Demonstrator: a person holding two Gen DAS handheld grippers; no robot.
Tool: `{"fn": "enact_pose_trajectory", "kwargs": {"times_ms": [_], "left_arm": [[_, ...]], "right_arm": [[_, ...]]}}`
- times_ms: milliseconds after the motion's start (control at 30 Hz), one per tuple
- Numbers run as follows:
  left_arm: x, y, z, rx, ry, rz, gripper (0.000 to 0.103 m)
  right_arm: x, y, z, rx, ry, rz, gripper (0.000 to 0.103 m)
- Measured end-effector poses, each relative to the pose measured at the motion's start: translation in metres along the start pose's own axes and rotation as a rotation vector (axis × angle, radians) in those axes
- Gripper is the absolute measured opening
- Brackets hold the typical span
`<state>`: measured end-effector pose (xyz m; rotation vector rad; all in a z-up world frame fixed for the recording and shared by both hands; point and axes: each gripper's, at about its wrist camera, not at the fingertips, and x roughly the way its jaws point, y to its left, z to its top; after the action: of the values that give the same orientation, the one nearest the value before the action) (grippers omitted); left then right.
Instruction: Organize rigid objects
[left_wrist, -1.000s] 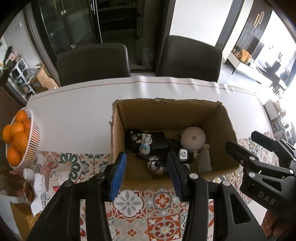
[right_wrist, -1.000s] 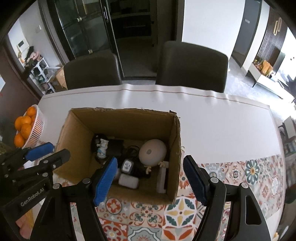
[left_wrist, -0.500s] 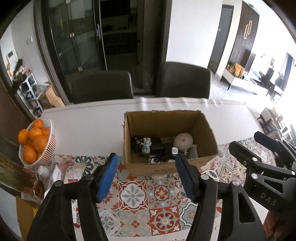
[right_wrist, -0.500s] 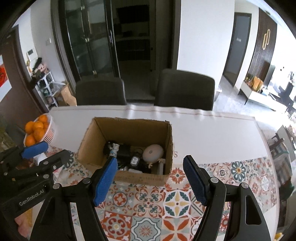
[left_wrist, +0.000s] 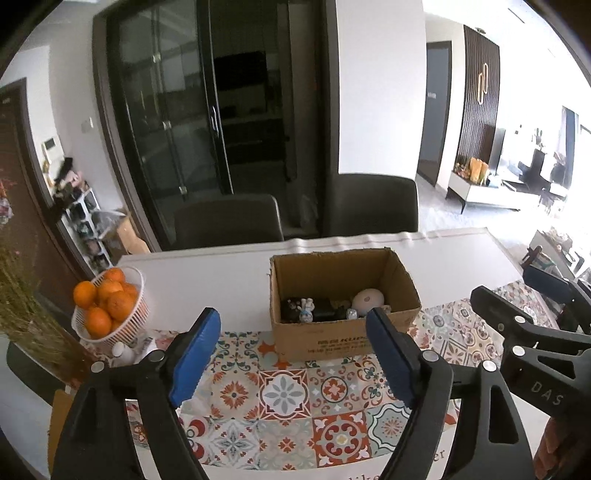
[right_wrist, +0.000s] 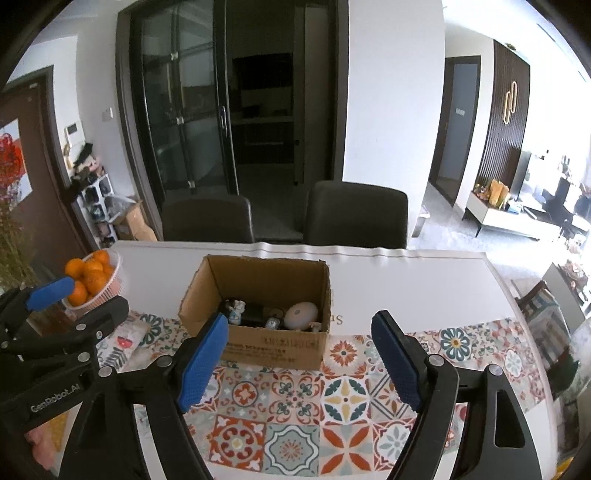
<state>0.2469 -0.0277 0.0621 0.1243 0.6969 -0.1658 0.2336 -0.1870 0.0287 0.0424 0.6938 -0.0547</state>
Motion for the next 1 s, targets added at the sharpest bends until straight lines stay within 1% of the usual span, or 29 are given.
{"fn": "enact_pose_trajectory", "kwargs": {"times_ms": [100, 200, 300, 400, 467, 533, 667, 733, 833, 900, 1000], "left_arm": [[-0.012, 0.000, -0.007, 0.000, -0.034, 0.025, 0.083], [-0.023, 0.000, -0.014, -0.004, -0.069, 0.033, 0.085], [-0.031, 0.000, -0.021, -0.004, -0.087, 0.027, 0.090], [-0.037, -0.002, -0.027, -0.011, -0.103, 0.013, 0.090], [-0.044, -0.003, -0.032, -0.016, -0.118, 0.024, 0.090], [-0.050, -0.003, -0.037, -0.019, -0.139, 0.032, 0.093], [-0.066, 0.000, -0.049, -0.036, -0.195, 0.054, 0.096], [-0.072, 0.000, -0.054, -0.028, -0.226, 0.077, 0.101], [-0.079, 0.001, -0.058, -0.015, -0.254, 0.110, 0.102], [-0.084, 0.002, -0.061, -0.021, -0.274, 0.110, 0.102], [-0.091, 0.003, -0.064, -0.025, -0.300, 0.120, 0.103]], "right_arm": [[-0.014, -0.002, -0.008, 0.007, -0.027, -0.011, 0.083], [-0.027, -0.003, -0.015, 0.015, -0.064, -0.027, 0.084], [-0.043, -0.003, -0.022, 0.026, -0.124, -0.049, 0.088], [-0.059, -0.004, -0.029, 0.034, -0.193, -0.061, 0.092], [-0.068, -0.003, -0.032, 0.033, -0.227, -0.074, 0.093], [-0.074, -0.004, -0.035, 0.036, -0.251, -0.083, 0.093], [-0.083, -0.004, -0.043, 0.045, -0.275, -0.078, 0.094], [-0.087, -0.004, -0.047, 0.043, -0.287, -0.078, 0.094], [-0.093, -0.003, -0.053, 0.044, -0.313, -0.084, 0.094], [-0.095, -0.003, -0.056, 0.048, -0.331, -0.076, 0.094], [-0.097, -0.003, -0.059, 0.053, -0.335, -0.065, 0.094]]}}
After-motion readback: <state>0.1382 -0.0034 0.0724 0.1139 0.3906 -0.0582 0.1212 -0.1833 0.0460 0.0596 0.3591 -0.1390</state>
